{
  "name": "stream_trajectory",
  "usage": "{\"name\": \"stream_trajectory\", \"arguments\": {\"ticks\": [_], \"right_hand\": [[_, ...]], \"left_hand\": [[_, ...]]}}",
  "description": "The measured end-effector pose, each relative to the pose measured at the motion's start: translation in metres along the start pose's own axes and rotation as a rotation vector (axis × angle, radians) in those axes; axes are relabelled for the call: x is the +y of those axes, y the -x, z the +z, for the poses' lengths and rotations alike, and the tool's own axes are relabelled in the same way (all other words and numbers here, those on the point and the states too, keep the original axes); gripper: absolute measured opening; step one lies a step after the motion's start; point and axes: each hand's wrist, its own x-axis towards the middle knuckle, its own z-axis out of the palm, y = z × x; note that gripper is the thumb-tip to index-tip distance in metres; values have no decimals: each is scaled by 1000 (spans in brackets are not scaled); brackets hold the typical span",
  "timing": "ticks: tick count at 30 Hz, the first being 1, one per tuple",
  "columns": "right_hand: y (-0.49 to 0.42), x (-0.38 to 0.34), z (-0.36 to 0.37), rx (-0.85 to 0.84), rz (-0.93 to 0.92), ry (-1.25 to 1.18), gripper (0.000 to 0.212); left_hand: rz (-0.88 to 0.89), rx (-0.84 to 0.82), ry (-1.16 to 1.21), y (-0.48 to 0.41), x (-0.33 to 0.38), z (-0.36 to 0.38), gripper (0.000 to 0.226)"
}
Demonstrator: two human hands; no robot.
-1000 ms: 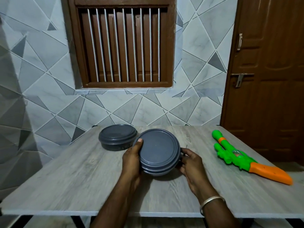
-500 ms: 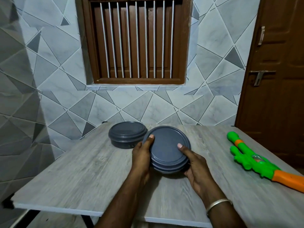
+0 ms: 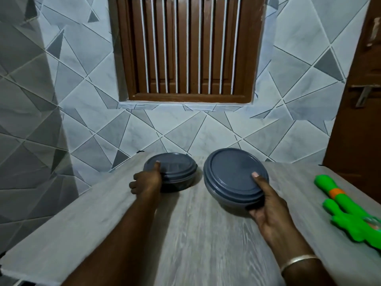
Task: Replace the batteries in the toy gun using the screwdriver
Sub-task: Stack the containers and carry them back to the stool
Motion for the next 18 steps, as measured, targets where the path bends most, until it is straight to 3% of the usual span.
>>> {"name": "stream_trajectory", "arguments": {"ticks": [7, 18], "right_hand": [[-7, 3, -6, 15, 26, 8, 39], [11, -6, 13, 5, 48, 4, 38]], "left_hand": [[-115, 16, 35, -14, 4, 17, 97], [-24, -154, 533, 41, 6, 1, 74]]}}
